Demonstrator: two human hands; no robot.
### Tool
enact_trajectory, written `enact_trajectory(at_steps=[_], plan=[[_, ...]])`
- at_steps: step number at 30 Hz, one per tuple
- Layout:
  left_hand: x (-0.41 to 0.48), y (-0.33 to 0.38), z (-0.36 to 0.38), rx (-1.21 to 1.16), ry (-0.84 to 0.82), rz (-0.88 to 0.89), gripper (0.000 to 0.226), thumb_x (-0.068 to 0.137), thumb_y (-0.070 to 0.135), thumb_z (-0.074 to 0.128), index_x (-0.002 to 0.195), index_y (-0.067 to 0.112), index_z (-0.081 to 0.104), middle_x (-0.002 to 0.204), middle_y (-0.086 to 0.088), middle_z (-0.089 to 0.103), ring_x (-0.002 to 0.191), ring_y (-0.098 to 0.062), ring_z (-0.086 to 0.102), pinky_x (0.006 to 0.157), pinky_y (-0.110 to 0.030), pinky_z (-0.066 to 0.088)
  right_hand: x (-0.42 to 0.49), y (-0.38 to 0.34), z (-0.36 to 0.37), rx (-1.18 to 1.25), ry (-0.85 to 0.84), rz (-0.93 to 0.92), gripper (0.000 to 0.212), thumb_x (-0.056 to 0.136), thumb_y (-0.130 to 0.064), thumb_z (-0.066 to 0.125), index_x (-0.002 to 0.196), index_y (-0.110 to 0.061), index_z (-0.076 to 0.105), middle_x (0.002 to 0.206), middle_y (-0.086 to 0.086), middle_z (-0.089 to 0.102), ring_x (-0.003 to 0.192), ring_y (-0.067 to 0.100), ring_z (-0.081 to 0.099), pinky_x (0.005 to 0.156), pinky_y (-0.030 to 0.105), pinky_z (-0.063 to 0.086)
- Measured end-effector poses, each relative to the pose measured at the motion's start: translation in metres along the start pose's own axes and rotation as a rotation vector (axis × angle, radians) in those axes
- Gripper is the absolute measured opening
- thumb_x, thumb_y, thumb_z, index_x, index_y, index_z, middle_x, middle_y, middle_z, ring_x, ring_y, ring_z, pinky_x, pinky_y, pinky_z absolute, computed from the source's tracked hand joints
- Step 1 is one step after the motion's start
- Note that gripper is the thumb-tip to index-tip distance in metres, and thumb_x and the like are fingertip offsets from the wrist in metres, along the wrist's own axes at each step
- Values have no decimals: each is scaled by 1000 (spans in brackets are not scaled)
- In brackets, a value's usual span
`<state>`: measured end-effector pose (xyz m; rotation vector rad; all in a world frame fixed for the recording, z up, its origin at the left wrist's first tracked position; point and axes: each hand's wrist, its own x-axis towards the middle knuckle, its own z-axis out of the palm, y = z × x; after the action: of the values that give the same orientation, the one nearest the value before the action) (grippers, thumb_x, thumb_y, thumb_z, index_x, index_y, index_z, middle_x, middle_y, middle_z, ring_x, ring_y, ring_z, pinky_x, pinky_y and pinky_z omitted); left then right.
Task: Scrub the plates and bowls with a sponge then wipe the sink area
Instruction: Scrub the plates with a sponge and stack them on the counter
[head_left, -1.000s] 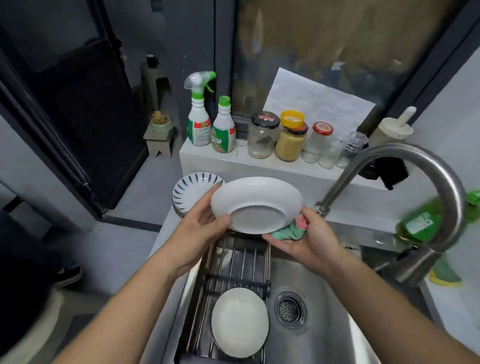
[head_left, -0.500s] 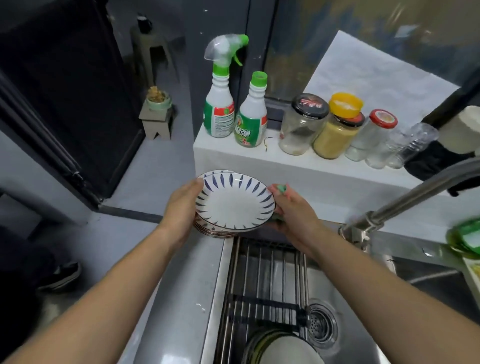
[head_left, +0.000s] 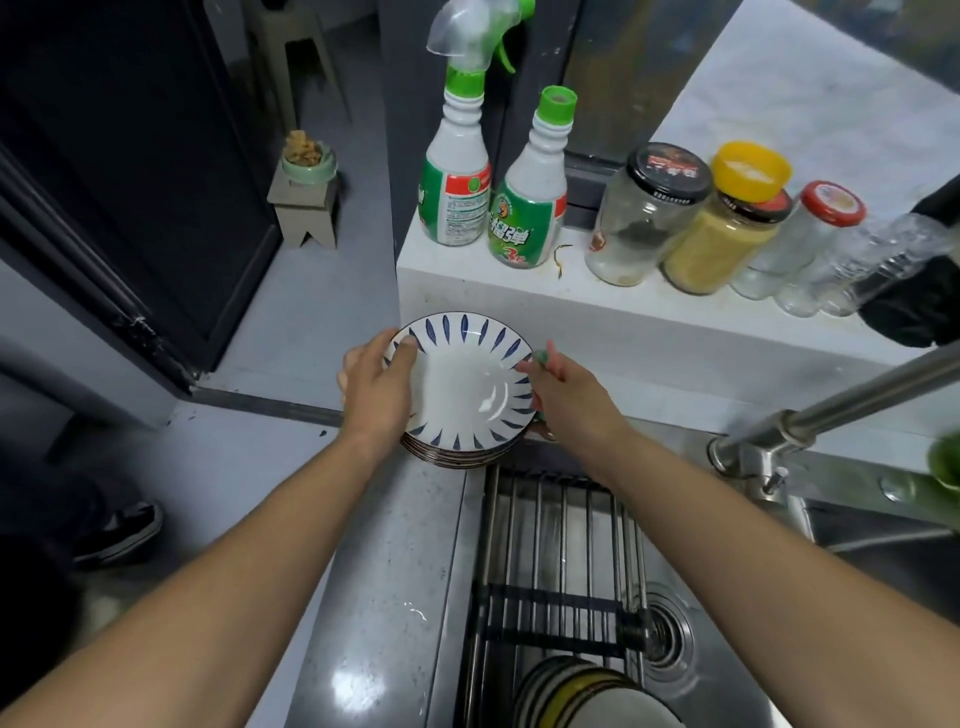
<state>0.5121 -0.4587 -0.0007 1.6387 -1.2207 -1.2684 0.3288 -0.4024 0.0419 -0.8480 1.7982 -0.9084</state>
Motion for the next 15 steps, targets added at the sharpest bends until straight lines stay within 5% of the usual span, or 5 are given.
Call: enact_trajectory(at_steps=[4,8,12,15], plan=[[4,-6,1,1,2,-16,40,104,41,49,140,28,60,131,0,42,126,-10,29,109,-28,22,0,1,4,-298,21,-105,21,104,-33,43,104,-21,61,91,0,64,80,18,56,69,32,42],[6,-5,0,60,-5,-24,44,103,47,50,144,33,54,139,0,39,138,-19,28,122,-40,20,5,4,4,-396,42,-165,25,105,-28,40,107,-17,63,86,-1,64,71,12,55,61,23,42],[4,-1,0,86,-17,-24,51,104,48,48,152,30,44,152,-4,36,146,-22,25,121,-41,19,5,13,4,-135,166,-74,24,104,-32,40,97,-24,62,77,-10,59,69,11,55,69,28,46],[0,1,-6,72,-6,-17,59,102,50,50,155,27,39,154,-4,38,147,-22,27,123,-42,22,-3,13,-4,-15,281,-36,29,99,-37,41,96,-17,63,89,-2,67,81,22,65,81,48,58]])
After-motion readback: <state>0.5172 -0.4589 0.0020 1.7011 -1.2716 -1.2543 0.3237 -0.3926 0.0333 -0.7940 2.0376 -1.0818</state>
